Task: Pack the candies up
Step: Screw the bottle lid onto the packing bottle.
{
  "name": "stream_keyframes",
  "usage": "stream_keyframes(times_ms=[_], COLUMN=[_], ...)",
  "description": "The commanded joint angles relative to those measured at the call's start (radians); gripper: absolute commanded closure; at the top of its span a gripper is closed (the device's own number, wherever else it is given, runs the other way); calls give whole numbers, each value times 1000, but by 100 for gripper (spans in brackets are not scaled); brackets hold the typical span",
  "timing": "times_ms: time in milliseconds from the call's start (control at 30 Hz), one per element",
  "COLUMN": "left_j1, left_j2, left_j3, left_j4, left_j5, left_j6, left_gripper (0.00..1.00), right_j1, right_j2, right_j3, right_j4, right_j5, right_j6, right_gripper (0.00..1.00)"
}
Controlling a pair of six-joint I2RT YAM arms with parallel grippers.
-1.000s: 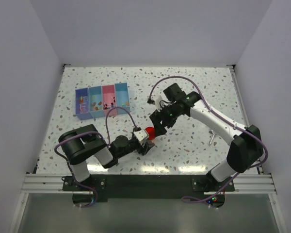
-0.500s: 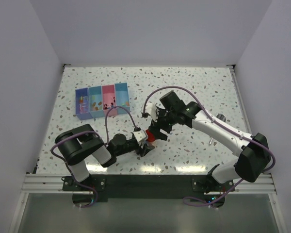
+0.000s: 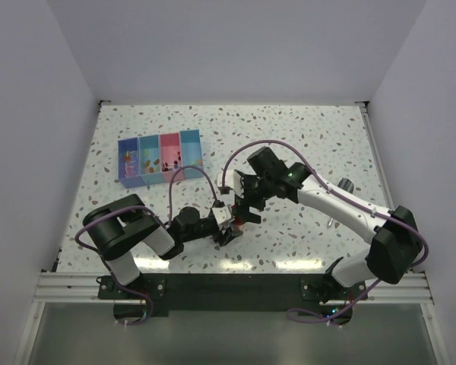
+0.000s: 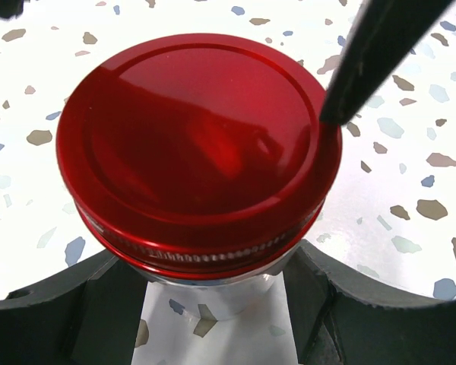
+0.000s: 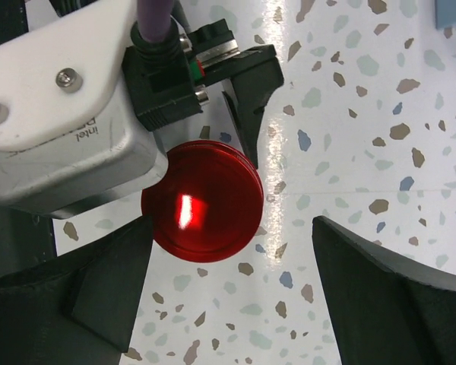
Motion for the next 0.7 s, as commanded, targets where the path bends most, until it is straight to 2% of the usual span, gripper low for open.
stream_keyframes(times_ms=[0,167,667], left_j1=[6,10,18], left_j2=[-34,-36,-27], left_j3=[29,29,40], left_j4=[36,32,27], left_j5=[29,43,57], left_j6=[41,44,33], left_gripper=[49,49,49], right_j1=[7,21,33], right_j2=[18,36,24], right_j3=[33,47,5], right_j4=[6,-41,-31], right_j5=[-76,-101,-98], right_j6=[-56,-85,-90], right_gripper=[12,12,19])
